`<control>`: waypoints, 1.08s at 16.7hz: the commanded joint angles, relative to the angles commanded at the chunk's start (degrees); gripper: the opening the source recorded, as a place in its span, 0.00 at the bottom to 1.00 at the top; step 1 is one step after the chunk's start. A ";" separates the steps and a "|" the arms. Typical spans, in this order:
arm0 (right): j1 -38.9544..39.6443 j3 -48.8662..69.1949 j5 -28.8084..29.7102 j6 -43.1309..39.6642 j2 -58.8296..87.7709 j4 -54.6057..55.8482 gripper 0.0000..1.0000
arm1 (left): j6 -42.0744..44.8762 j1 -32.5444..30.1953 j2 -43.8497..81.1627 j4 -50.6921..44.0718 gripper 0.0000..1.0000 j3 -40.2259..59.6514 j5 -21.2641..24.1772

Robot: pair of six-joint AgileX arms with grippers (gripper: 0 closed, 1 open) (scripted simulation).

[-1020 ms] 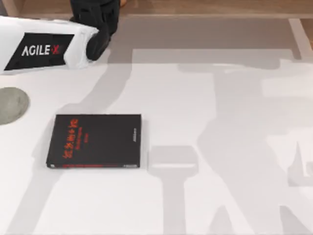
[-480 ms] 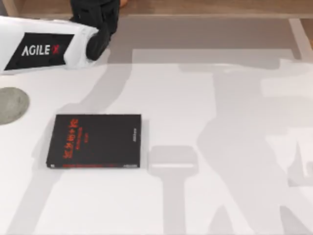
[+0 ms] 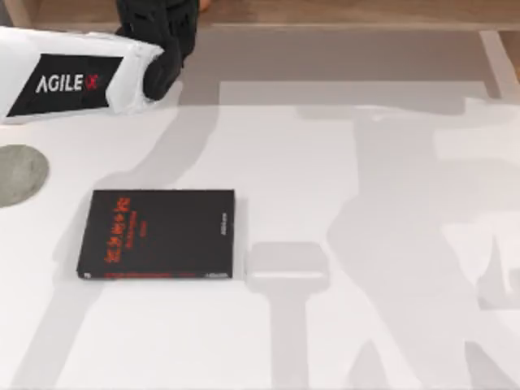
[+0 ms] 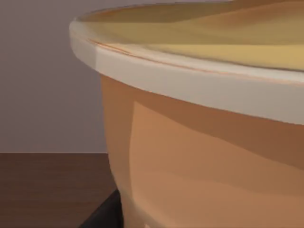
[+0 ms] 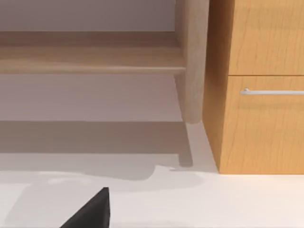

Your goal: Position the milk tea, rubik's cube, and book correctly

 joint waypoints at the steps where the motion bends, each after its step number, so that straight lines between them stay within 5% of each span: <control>1: 0.00 0.00 0.00 0.00 0.00 0.00 1.00 | 0.00 0.00 0.00 0.00 0.00 0.00 0.00; 18: 0.00 0.00 0.00 0.00 0.00 0.00 1.00 | 0.25 -4.34 -15.21 5.60 0.00 -20.59 -4.37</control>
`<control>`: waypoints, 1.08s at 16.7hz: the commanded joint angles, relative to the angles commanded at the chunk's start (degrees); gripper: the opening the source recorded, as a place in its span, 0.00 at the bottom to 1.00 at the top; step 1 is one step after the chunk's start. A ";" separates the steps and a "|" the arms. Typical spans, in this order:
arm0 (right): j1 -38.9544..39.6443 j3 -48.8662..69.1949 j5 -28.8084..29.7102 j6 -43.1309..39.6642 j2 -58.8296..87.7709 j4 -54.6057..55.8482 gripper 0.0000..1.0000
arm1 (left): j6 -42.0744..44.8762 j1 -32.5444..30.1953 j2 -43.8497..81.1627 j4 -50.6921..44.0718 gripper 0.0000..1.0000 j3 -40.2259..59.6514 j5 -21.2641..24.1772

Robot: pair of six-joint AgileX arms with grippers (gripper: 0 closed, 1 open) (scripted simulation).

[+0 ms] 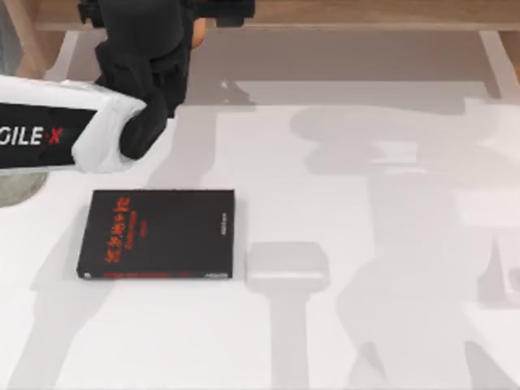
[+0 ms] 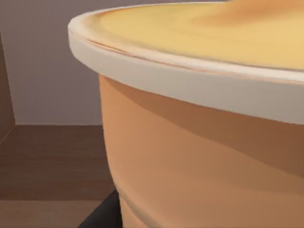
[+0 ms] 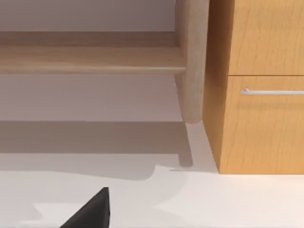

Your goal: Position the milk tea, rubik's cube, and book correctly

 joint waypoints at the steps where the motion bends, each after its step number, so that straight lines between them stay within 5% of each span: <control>1: 0.00 0.00 0.00 0.00 0.00 0.00 1.00 | 0.09 0.33 0.32 -0.16 0.00 0.20 0.09; 5: 0.00 0.00 0.00 0.00 0.00 0.00 1.00 | 0.02 0.48 -0.41 1.62 0.00 -3.06 3.43; 10: 0.00 0.00 0.00 0.00 0.00 0.00 1.00 | -0.27 3.97 -1.27 8.50 0.00 -15.72 16.46; 18: 0.00 0.00 0.00 0.00 0.00 0.00 1.00 | -0.35 22.63 1.22 25.10 0.00 -31.34 35.16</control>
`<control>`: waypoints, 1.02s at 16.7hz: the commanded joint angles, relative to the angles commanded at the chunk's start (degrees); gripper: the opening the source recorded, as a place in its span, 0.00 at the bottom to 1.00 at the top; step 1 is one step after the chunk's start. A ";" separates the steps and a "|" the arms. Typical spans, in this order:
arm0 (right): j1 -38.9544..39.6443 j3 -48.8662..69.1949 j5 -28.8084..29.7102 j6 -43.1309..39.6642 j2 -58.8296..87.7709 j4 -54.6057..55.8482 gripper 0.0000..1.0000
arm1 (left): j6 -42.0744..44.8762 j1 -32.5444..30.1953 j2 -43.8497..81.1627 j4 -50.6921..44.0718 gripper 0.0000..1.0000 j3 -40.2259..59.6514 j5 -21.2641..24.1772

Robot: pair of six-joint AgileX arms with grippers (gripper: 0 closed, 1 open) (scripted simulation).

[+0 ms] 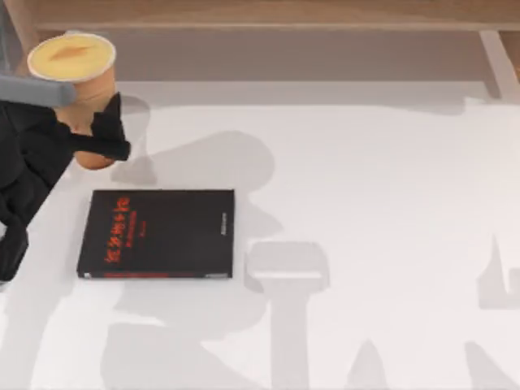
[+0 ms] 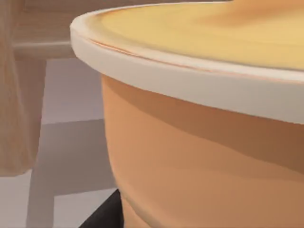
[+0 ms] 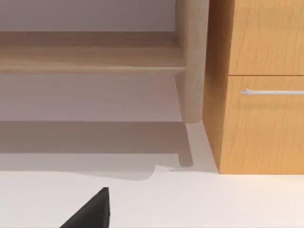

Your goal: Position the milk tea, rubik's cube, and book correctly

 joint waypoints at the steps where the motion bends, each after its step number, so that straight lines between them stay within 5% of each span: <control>1: 0.00 0.00 0.00 0.00 0.00 0.00 1.00 | 0.02 2.87 0.44 2.00 0.00 -0.80 1.37; 7: 0.00 0.00 0.00 0.00 0.00 0.00 1.00 | 0.29 16.71 2.83 10.74 0.00 -1.60 5.06; 17: 0.00 0.00 0.00 0.00 0.00 0.00 1.00 | 0.72 17.62 4.95 13.64 0.00 -1.32 4.97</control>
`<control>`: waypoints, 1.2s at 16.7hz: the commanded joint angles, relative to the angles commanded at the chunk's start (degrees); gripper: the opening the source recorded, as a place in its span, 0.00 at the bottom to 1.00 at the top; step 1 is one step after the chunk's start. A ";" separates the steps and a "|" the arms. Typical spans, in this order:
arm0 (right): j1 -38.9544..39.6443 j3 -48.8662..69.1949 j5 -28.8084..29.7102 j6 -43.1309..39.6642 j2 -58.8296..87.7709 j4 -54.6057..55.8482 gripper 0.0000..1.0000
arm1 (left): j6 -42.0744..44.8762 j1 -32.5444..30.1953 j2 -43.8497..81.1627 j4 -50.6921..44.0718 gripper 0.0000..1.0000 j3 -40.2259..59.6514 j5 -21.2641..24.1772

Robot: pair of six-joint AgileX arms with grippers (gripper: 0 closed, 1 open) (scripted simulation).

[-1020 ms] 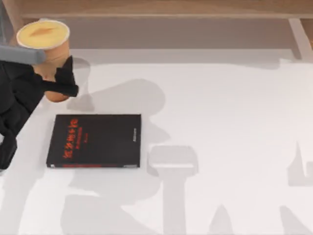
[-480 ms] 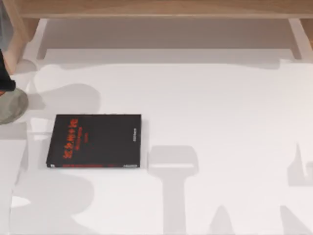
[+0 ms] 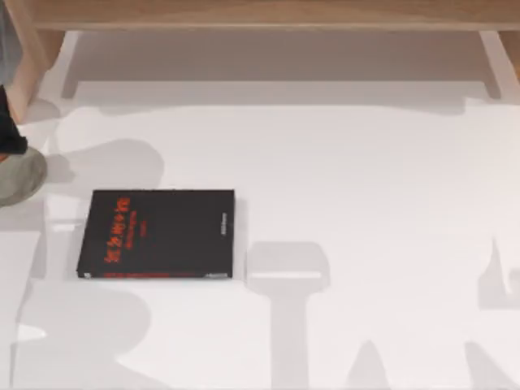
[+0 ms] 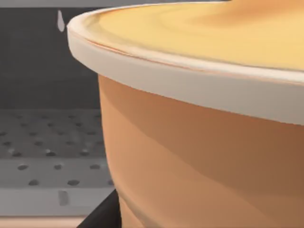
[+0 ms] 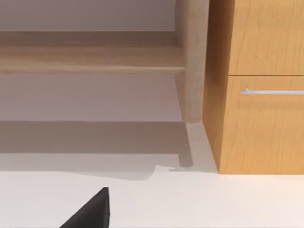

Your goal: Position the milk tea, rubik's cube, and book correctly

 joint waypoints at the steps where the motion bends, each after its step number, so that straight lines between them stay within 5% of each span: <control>1: 0.00 0.00 0.00 0.00 0.00 0.00 1.00 | 0.03 0.04 1.05 1.07 0.00 0.05 0.01; 10: 0.00 0.00 0.00 0.00 0.00 0.00 1.00 | -0.46 0.00 6.43 6.02 0.00 -0.05 0.24; 20: 0.00 0.00 0.00 0.00 0.00 0.00 1.00 | -0.46 0.00 6.43 6.02 0.75 -0.05 0.24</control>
